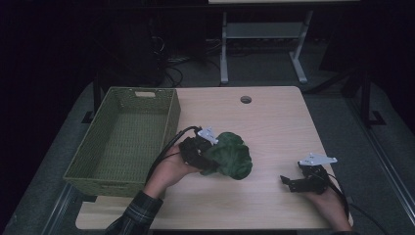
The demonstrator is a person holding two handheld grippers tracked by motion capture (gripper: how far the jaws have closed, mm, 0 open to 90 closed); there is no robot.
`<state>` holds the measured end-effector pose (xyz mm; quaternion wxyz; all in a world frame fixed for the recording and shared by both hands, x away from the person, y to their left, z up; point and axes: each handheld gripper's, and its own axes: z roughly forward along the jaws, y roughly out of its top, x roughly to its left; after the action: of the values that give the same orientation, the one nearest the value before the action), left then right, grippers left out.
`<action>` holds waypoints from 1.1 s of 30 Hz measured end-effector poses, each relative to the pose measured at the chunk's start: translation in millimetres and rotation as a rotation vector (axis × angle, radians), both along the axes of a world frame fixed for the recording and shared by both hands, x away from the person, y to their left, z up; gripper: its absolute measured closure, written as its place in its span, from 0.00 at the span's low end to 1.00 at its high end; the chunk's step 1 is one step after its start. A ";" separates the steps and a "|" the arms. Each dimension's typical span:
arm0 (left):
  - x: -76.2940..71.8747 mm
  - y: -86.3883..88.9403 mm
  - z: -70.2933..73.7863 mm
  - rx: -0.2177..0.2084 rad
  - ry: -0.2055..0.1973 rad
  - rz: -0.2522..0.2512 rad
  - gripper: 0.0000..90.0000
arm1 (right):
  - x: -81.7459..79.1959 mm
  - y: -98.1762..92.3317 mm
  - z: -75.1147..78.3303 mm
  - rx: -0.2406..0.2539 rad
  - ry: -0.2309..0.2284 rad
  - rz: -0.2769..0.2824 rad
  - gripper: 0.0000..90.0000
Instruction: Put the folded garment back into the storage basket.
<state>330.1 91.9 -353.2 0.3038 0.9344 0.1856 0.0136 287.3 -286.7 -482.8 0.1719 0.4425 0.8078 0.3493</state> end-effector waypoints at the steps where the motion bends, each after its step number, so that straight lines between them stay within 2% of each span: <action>1: 0.0 2.8 2.3 -0.001 -0.002 0.006 0.74 | 0.0 0.1 -0.1 0.002 -0.001 -0.001 0.11; 12: 5.8 34.3 33.0 -0.006 -0.031 0.066 0.74 | 0.0 0.1 -0.1 0.001 -0.001 -0.001 0.11; 13: 5.9 36.8 34.9 -0.016 -0.035 0.081 0.74 | 0.0 0.1 -0.1 0.001 -0.001 -0.001 0.11; 19: 9.4 55.2 48.4 -0.012 -0.059 0.124 0.74 | 0.0 0.1 -0.1 0.001 0.000 -0.001 0.11; 33: 17.2 113.4 60.0 -0.030 -0.104 0.298 0.74 | 0.0 0.2 -0.1 0.001 -0.001 -0.001 0.11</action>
<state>347.3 205.3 -293.1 0.3215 0.8899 0.3064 0.1042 287.3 -286.5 -483.0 0.1721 0.4430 0.8073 0.3499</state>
